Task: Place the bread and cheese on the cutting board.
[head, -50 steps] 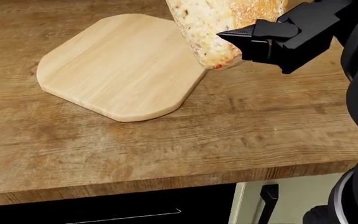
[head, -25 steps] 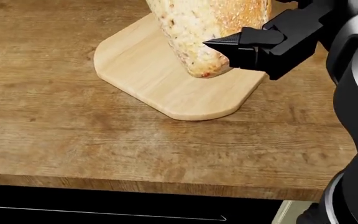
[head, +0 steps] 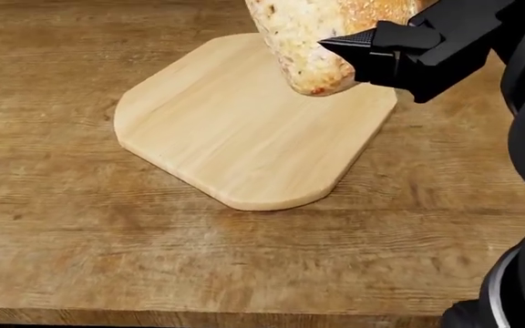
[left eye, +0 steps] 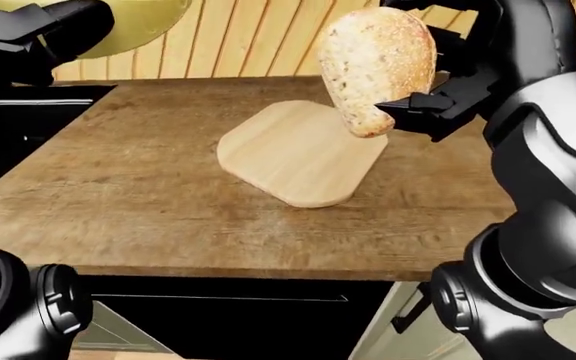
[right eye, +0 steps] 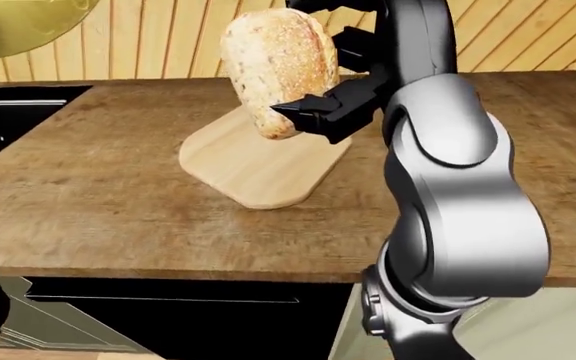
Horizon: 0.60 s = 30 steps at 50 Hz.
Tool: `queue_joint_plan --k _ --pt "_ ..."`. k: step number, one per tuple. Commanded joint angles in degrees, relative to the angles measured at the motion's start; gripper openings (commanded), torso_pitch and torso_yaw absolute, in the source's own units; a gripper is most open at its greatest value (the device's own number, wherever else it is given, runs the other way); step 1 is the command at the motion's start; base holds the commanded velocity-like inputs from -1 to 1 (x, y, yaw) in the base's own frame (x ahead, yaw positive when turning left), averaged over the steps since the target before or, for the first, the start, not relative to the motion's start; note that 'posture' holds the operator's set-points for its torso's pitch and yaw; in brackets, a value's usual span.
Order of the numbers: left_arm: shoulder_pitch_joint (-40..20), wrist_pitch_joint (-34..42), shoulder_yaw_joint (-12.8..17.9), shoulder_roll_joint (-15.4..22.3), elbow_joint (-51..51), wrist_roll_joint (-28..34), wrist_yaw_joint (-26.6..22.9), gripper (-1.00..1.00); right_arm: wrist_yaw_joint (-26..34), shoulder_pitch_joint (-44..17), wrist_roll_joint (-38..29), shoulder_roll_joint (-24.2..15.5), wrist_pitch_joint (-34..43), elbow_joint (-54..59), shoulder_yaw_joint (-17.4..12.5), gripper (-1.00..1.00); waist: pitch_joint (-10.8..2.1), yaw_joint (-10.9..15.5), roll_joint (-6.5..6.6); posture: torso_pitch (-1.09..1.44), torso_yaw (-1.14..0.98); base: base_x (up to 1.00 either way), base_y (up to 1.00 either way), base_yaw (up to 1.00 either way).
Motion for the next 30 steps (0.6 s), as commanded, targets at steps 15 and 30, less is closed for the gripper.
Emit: queue_joint_plan --k 15,30 --pt "-0.8 -1.9 0.0 -0.1 0.1 1.8 -0.4 -1.00 -0.6 -6.4 -1.7 -2.1 6.6 2.6 1.6 -1.00 -0.41 -0.6 -0.25 0.00 0.00 0.02 0.00 0.00" --pt "-1.3 -1.4 1.4 1.2 0.6 1.7 -1.1 -1.00 14.1 -29.6 -4.7 -15.2 7.0 41.8 7.9 -1.00 0.36 -0.6 -0.14 0.00 0.00 0.00 0.00 0.00"
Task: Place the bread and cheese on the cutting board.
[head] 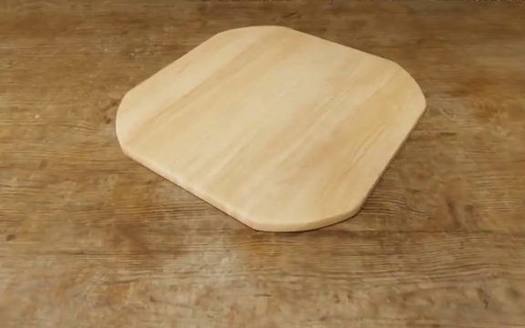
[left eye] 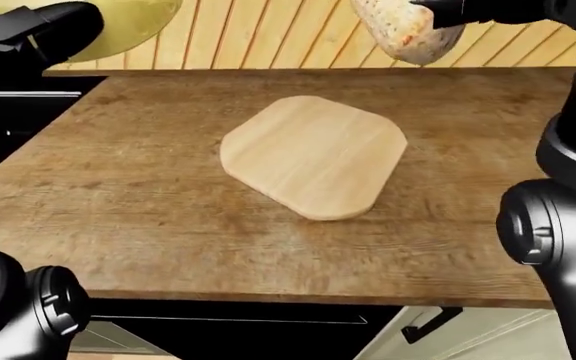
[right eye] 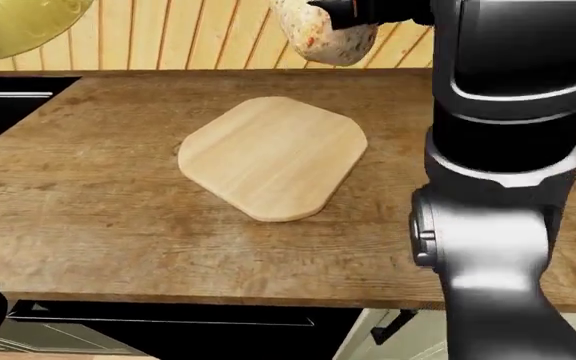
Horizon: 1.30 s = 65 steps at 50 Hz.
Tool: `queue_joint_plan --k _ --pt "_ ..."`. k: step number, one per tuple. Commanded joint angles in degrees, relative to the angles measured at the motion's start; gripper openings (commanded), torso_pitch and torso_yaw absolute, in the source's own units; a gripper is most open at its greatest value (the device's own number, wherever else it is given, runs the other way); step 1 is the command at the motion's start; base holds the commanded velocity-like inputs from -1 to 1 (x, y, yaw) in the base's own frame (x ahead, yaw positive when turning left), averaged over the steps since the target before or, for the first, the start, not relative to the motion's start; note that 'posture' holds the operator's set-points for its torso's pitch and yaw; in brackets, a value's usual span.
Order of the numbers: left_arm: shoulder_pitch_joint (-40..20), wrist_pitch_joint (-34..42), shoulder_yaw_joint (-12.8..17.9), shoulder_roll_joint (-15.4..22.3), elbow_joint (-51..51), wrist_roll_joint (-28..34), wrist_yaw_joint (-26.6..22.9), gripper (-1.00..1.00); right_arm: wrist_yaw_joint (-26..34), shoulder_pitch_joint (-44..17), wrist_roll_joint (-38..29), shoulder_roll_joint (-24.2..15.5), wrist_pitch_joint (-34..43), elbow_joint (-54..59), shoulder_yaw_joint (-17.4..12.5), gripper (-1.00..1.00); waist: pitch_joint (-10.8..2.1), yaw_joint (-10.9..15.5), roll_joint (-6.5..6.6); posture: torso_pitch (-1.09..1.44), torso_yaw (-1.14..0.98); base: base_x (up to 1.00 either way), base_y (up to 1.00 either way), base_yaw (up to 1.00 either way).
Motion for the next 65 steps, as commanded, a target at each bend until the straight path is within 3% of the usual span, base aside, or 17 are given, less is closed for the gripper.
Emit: queue_joint_plan --k 1,4,8,10,19,30,36,52,53,55,65 --pt "-1.8 -2.1 0.4 0.6 -0.8 0.1 0.4 -1.00 2.7 -3.8 -1.3 -0.7 -5.0 6.6 0.8 -1.00 -1.56 0.0 0.43 0.00 0.00 0.00 0.00 0.00" --pt "-1.6 -2.3 0.4 0.4 -0.7 0.0 0.6 -1.00 5.6 -7.5 -4.6 1.1 -14.2 21.9 1.6 -1.00 -1.45 -0.3 0.71 0.00 0.00 0.00 0.00 0.00" --pt "-1.4 -2.7 0.7 0.5 -0.3 -0.1 0.7 -1.00 4.8 -11.3 -9.4 4.7 -25.0 38.1 -2.6 -1.00 -1.55 -0.6 1.18 0.00 0.00 0.00 0.00 0.00" --pt "-1.2 -2.9 0.6 0.6 -0.5 -0.1 0.7 -1.00 4.9 -12.2 -10.5 6.0 -29.9 44.8 -3.4 -1.00 -1.54 -0.6 1.41 0.00 0.00 0.00 0.00 0.00" --pt "-0.8 -3.4 0.5 0.4 -0.5 -0.4 0.9 -1.00 -3.7 -15.5 -11.3 10.3 -50.2 68.9 -7.8 -1.00 -1.74 -0.9 2.20 0.00 0.00 0.00 0.00 0.00" --pt "-0.6 -4.1 0.8 0.5 0.1 -1.3 1.4 -1.00 -7.0 -13.5 -12.1 13.8 -52.3 73.5 -8.4 -1.00 -2.19 -0.6 2.27 0.00 0.00 0.00 0.00 0.00" --pt "-0.9 -4.3 0.8 0.9 0.6 -1.5 1.6 -1.00 -7.2 -12.0 -17.0 15.6 -51.6 75.1 -5.8 -1.00 -2.49 -0.5 2.22 0.00 0.00 0.00 0.00 0.00" --pt "-1.1 -4.1 1.3 1.5 0.7 -2.8 2.3 -1.00 -9.7 -11.6 -21.9 18.0 -51.0 76.3 -7.4 -1.00 -2.94 0.0 2.24 0.00 0.00 0.00 0.00 0.00" --pt "-1.0 -4.2 1.4 1.6 0.8 -2.9 2.3 -1.00 -9.8 -11.5 -22.0 18.0 -50.8 76.3 -7.5 -0.11 -2.95 0.0 2.24 0.00 0.00 0.00 0.00 0.00" --pt "-0.9 -4.2 1.4 1.7 0.8 -3.2 2.2 -1.00 -10.3 -11.6 -21.1 18.0 -50.7 76.3 -8.7 1.00 -3.03 0.0 2.24 0.00 0.00 0.00 0.00 0.00" --pt "-1.2 -4.0 1.2 1.8 0.7 -4.0 3.0 -1.00 -10.6 -12.8 -18.7 18.4 -51.0 76.3 -10.0 1.00 -3.27 -0.1 2.15 0.00 0.00 0.00 0.00 0.00"
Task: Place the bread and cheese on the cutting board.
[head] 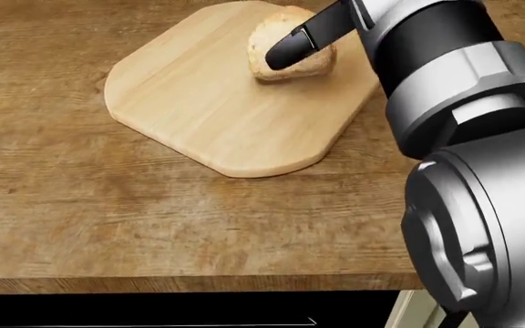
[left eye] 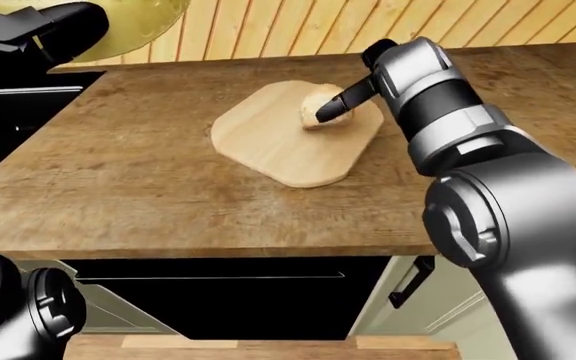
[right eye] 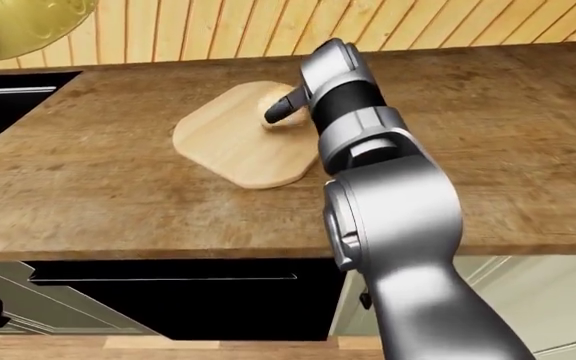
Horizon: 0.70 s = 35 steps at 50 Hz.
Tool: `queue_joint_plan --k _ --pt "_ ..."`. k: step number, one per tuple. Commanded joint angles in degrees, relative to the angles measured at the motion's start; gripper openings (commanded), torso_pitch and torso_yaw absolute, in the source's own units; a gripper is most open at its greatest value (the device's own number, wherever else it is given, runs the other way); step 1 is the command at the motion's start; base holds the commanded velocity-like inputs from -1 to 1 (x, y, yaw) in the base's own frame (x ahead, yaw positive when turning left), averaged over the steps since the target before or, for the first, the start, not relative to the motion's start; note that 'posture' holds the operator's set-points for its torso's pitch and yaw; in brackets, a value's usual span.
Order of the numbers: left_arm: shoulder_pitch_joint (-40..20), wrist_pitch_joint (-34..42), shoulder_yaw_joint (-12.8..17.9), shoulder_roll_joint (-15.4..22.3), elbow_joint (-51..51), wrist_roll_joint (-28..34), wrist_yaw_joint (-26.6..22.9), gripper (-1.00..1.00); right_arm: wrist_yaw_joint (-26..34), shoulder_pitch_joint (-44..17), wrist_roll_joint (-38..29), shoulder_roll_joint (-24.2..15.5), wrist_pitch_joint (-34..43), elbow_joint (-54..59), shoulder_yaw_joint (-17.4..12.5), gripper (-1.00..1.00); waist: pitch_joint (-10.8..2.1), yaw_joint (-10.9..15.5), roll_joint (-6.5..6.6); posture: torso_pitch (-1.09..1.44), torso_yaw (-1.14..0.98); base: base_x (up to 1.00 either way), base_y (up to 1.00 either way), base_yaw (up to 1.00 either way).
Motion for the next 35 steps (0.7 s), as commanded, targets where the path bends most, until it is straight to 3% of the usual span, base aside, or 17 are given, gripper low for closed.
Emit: queue_joint_plan --k 1,11,15,18,24,29,35 --pt "-1.8 -2.2 1.1 0.9 -0.4 0.5 0.7 -1.00 -0.5 -3.1 -0.4 -0.6 -1.5 -2.6 0.4 1.00 -2.03 0.0 0.18 0.00 0.00 0.00 0.00 0.00" --pt "-1.5 -2.2 0.8 0.7 -0.7 0.0 1.3 -1.00 0.2 -7.0 0.2 -4.2 -2.3 -3.7 0.4 1.00 -1.80 -0.2 0.07 0.00 0.00 0.00 0.00 0.00" --pt "-0.9 -2.5 0.8 0.6 -0.7 0.0 1.3 -1.00 -0.6 -7.7 3.2 -7.3 -3.8 -5.0 -1.7 1.00 -1.58 -0.2 -0.09 0.00 0.00 0.00 0.00 0.00" --pt "-0.2 -2.8 0.4 0.8 -0.6 0.2 1.1 -1.00 0.6 -7.7 3.1 -9.1 -5.3 -6.3 -0.1 1.00 -1.44 -0.2 -0.26 0.00 0.00 0.00 0.00 0.00" --pt "0.2 -3.3 0.2 0.9 -0.5 1.0 1.1 -1.00 -0.1 -7.0 7.7 -12.0 -5.2 -12.4 -1.6 1.00 -1.24 -0.2 -0.50 0.00 0.00 0.00 0.00 0.00" --pt "0.1 -2.6 -0.8 0.1 -1.4 1.6 1.0 -1.00 2.5 -5.6 9.8 -13.9 2.3 -26.9 -0.3 1.00 -1.00 0.0 -0.77 0.00 0.00 0.00 0.00 0.00" --pt "-0.1 -2.0 -0.6 -0.4 -1.2 2.5 0.8 -1.00 7.9 3.9 10.5 -16.0 23.3 -62.8 0.4 1.00 -0.40 0.6 -1.30 0.00 0.00 0.00 0.00 0.00"
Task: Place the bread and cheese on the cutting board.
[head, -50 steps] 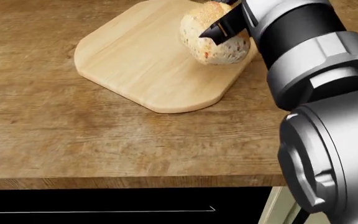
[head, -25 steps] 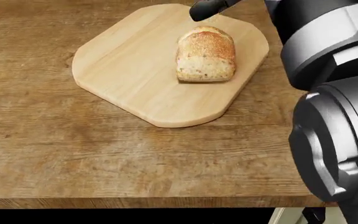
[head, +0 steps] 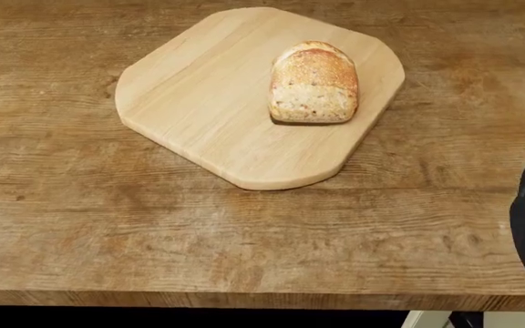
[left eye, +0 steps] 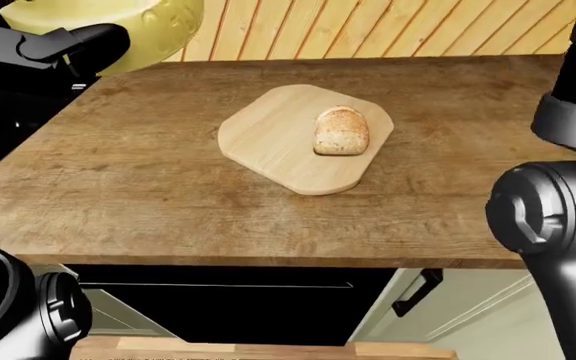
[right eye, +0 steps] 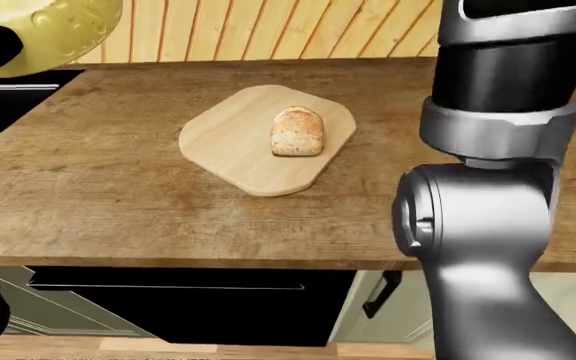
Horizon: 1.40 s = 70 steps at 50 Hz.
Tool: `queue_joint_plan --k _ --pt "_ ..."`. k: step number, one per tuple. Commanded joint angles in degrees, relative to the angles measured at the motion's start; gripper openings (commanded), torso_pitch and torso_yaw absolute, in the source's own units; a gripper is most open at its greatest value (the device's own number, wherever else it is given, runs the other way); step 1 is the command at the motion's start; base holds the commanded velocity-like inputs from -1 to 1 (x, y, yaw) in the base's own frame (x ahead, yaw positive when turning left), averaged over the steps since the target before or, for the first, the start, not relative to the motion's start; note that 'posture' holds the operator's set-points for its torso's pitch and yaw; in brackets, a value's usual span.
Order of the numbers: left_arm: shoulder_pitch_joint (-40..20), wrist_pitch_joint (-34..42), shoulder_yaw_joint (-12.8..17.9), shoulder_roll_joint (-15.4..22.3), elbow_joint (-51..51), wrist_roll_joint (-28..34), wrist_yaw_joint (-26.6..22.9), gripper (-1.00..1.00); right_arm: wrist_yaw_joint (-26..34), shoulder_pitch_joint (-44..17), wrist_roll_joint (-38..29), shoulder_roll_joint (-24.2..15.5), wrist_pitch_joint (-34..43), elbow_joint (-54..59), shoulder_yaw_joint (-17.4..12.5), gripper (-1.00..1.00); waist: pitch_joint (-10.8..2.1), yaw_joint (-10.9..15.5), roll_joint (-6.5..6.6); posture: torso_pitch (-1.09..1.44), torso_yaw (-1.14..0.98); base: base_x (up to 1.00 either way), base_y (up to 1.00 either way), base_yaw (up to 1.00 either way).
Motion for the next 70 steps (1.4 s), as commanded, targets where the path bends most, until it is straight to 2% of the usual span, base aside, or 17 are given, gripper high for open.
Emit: queue_joint_plan --k 1,5,11,17,21,24,29,30,32,34,39,44,48,55,57,63,70 --pt "-3.0 -0.7 2.4 -0.6 -0.7 0.6 0.9 -1.00 2.0 0.4 -0.3 -1.1 8.8 -10.5 -0.9 1.00 -1.63 0.1 0.04 0.00 0.00 0.00 0.00 0.00" --pt "-2.7 -0.7 1.9 -0.6 -1.0 0.7 1.2 -1.00 3.1 5.3 -0.5 -2.2 18.6 -26.7 -1.1 1.00 -1.42 0.3 -0.44 0.00 0.00 0.00 0.00 0.00" --pt "-2.7 -1.0 1.6 -0.2 -1.4 1.1 0.9 -1.00 3.7 9.9 -1.4 -5.1 27.0 -39.8 0.0 1.00 -1.56 0.3 -0.66 0.00 0.00 0.00 0.00 0.00" --pt "-2.8 -1.7 1.7 0.1 -1.5 1.8 0.9 -1.00 7.2 18.0 -4.1 -7.1 31.7 -52.2 -5.5 1.00 -1.38 0.6 -0.77 0.00 0.00 0.00 0.00 0.00" --pt "-2.7 -2.4 1.4 -0.1 -1.2 2.4 1.4 -1.00 12.4 20.7 -12.5 -8.3 31.7 -55.7 -4.7 1.00 -1.61 0.5 -0.90 0.00 0.00 0.00 0.00 0.00" --pt "-2.6 -2.9 -0.7 -0.7 -1.7 3.2 1.4 -1.00 19.2 21.0 -20.9 -7.2 31.7 -56.9 -4.5 1.00 -1.63 0.4 -0.73 0.00 0.00 0.00 0.00 0.00" --pt "-3.4 -3.9 -6.5 -7.9 -1.8 5.3 1.5 -1.00 32.8 21.8 -38.1 -7.6 31.7 -57.0 0.1 1.00 -1.72 0.3 -0.75 0.00 0.00 0.00 0.00 0.00" --pt "-4.5 -4.5 -8.6 -7.6 -0.1 6.9 1.7 -1.00 36.1 20.9 -41.7 -9.7 31.7 -56.0 2.6 1.00 -1.84 0.3 -0.85 0.00 0.00 0.00 0.00 0.00" --pt "-7.1 -5.7 -11.1 -8.2 3.8 9.0 0.3 -1.00 43.7 18.6 -49.3 -9.9 31.7 -54.5 3.2 1.00 -2.03 0.4 -0.96 0.00 0.00 0.00 0.00 0.00" --pt "-8.4 -6.6 -15.5 -5.9 7.1 12.2 -3.5 -1.00 49.6 17.7 -56.0 -10.3 31.7 -53.5 3.4 1.00 -2.03 0.3 -0.96 0.00 0.00 0.00 0.00 0.00" --pt "-18.1 -9.6 -17.4 -8.1 20.3 19.5 -11.1 -1.00 59.6 17.9 -65.9 -10.9 31.4 -53.3 2.4 1.00 -1.91 0.4 -1.18 0.00 0.00 0.00 0.00 0.00" --pt "-26.9 -17.5 -18.2 -12.4 38.5 26.6 -16.8 -1.00 66.7 18.8 -74.0 -8.0 27.3 -53.7 -1.4 1.00 -1.77 0.5 -1.58 0.00 0.00 0.00 0.00 0.00" --pt "-32.4 -26.5 -18.3 -16.8 56.0 30.8 -20.4 -1.00 68.2 18.9 -77.2 -4.1 23.3 -54.0 -3.5 1.00 -1.90 0.7 -1.69 0.00 0.00 0.00 0.00 0.00" --pt "-41.3 -44.2 -14.9 -20.8 86.4 33.2 -16.2 -1.00 68.9 19.6 -79.1 -1.1 20.7 -54.9 -5.6 1.00 -2.60 0.8 -2.09 0.00 0.00 0.00 0.00 0.00" --pt "-43.2 -47.6 -11.3 -21.9 94.6 30.2 -13.5 -1.00 68.7 19.7 -79.2 -0.4 20.5 -55.0 -5.5 1.00 -2.74 0.7 -2.14 0.00 0.00 0.00 0.00 0.00" --pt "-44.6 -55.9 -13.3 -23.8 105.8 30.9 -10.5 -1.00 70.0 19.8 -79.7 -0.7 20.3 -55.2 -6.7 1.00 -3.02 0.6 -2.22 0.00 0.00 0.00 0.00 0.00" --pt "-42.2 -59.4 -13.5 -26.2 108.5 32.5 -6.5 -1.00 69.9 19.8 -79.5 -0.4 20.8 -55.3 -6.7 1.00 -3.17 0.4 -2.22 0.00 0.00 0.00 0.00 0.00"
